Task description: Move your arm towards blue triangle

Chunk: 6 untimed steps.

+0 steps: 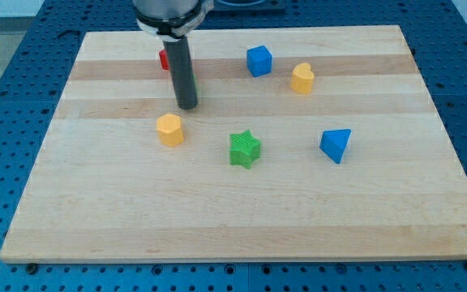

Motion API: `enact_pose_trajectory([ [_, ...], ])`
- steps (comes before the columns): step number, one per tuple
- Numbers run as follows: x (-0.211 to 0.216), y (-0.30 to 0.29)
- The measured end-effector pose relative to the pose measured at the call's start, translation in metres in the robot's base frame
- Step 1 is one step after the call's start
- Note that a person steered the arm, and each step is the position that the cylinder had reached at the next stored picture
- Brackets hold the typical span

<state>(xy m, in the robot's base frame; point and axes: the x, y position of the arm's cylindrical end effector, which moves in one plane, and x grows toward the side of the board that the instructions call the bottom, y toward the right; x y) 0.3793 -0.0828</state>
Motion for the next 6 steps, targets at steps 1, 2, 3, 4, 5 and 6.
enact_pose_trajectory([
  [1,0.000,0.011],
  [2,0.002,0.035],
  [3,0.003,0.054],
  [4,0.006,0.071],
  [5,0.010,0.082],
  [6,0.013,0.090],
])
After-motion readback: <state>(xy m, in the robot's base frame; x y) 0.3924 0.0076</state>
